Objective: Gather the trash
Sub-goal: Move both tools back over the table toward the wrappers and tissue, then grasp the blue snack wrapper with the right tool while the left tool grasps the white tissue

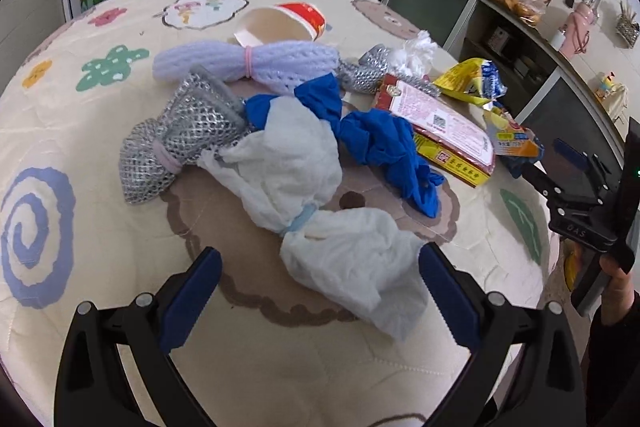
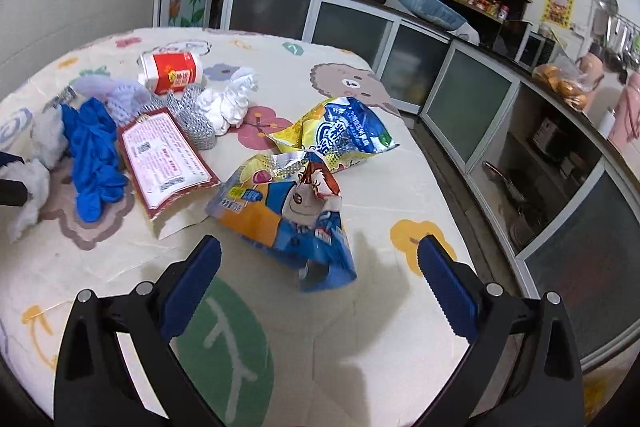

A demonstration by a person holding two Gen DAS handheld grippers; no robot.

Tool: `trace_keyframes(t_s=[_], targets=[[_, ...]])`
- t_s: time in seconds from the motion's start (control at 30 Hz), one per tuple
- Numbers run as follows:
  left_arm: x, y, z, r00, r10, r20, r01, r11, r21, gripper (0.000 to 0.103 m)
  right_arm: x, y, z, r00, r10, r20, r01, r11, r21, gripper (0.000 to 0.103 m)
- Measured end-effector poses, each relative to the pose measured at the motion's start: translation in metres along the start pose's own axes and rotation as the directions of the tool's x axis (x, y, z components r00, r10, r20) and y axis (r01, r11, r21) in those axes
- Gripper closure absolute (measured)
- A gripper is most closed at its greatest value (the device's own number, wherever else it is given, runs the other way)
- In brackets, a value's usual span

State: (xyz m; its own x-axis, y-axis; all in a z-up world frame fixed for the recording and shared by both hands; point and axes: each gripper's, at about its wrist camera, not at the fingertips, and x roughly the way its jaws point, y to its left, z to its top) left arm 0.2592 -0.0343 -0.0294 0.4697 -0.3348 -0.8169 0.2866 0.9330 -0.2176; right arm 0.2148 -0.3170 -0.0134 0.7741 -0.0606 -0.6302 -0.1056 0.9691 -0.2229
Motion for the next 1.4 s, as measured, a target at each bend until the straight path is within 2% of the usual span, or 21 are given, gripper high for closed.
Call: trace_keyframes(t_s=[0.2,0.27,0.3,0.33,0.37,0.4,0.47,0.53,0.6,0.67,0.8,0.9,1.07,1.2,1.3,1.4], targets=[[0.012,0.004,0.007,1.000,-0.012,-0.002,0.012,0.999,-0.038,0.008,0.023,0.002,0.004,0.999,0.016,-0.028,-0.016,1.000,-0.007,0.009],[0.013,0.005,0.009,1.000,-0.015,0.001,0.015,0.999,-0.048,0.008,0.030,0.002,0.004,0.999,0.031,-0.042,-0.031,1.000,-0.003,0.018],[0.013,0.005,0.009,1.000,-0.019,0.007,0.019,0.998,-0.054,0.010,0.032,0.004,0.004,0.998,0.034,-0.053,-0.034,0.999,-0.004,0.034],[0.012,0.005,0.009,1.000,-0.023,0.015,0.024,0.998,-0.055,0.014,0.037,0.005,0.004,0.997,0.030,-0.076,-0.031,0.999,-0.010,0.047],[0.012,0.005,0.009,1.000,-0.022,0.020,0.023,0.998,-0.050,0.025,0.040,0.006,0.003,0.996,0.024,-0.090,-0.026,1.000,-0.012,0.052],[0.013,0.005,0.010,1.000,-0.018,0.019,0.019,0.999,-0.046,0.030,0.042,0.006,0.002,0.995,0.021,-0.097,-0.022,1.000,-0.011,0.059],[0.015,0.008,0.012,1.000,-0.026,0.017,0.027,0.998,-0.055,0.038,0.045,0.005,0.000,0.994,0.023,-0.109,-0.023,1.000,-0.001,0.063],[0.016,0.012,0.014,0.999,-0.048,0.024,0.050,0.996,-0.079,0.053,0.047,0.005,-0.001,0.993,0.032,-0.118,-0.030,0.999,0.022,0.068],[0.015,0.014,0.017,0.997,-0.074,0.032,0.077,0.993,-0.091,0.071,0.046,0.006,-0.002,0.993,0.027,-0.119,-0.023,0.999,0.028,0.071],[0.014,0.015,0.017,0.995,-0.091,0.040,0.095,0.991,-0.095,0.074,0.043,0.008,-0.004,0.994,0.017,-0.109,-0.014,0.999,0.031,0.073],[0.001,0.013,0.013,0.989,-0.134,0.057,0.138,0.986,-0.093,0.075,0.029,0.008,-0.004,0.997,0.007,-0.080,-0.003,0.999,0.046,0.075],[-0.021,0.009,0.006,0.986,-0.143,0.090,0.149,0.987,-0.058,0.075,0.015,0.006,-0.003,0.999,-0.002,-0.053,0.005,0.998,0.056,0.075],[-0.058,0.009,0.000,0.980,-0.132,0.147,0.137,0.990,-0.028,0.075,-0.015,0.002,-0.001,1.000,-0.009,-0.002,0.009,0.997,0.077,0.075],[-0.084,0.009,-0.004,0.976,-0.093,0.197,0.095,0.995,-0.002,0.075,-0.040,0.000,-0.001,0.999,-0.010,0.033,0.007,0.996,0.088,0.075],[-0.093,0.009,-0.007,0.974,-0.074,0.214,0.075,0.997,0.003,0.075,-0.059,-0.002,-0.006,0.999,-0.011,0.044,0.007,0.995,0.100,0.075],[-0.097,0.000,-0.011,0.973,-0.085,0.213,0.084,0.996,0.014,0.075,-0.075,-0.004,-0.017,0.999,-0.026,0.047,0.020,0.993,0.116,0.075]])
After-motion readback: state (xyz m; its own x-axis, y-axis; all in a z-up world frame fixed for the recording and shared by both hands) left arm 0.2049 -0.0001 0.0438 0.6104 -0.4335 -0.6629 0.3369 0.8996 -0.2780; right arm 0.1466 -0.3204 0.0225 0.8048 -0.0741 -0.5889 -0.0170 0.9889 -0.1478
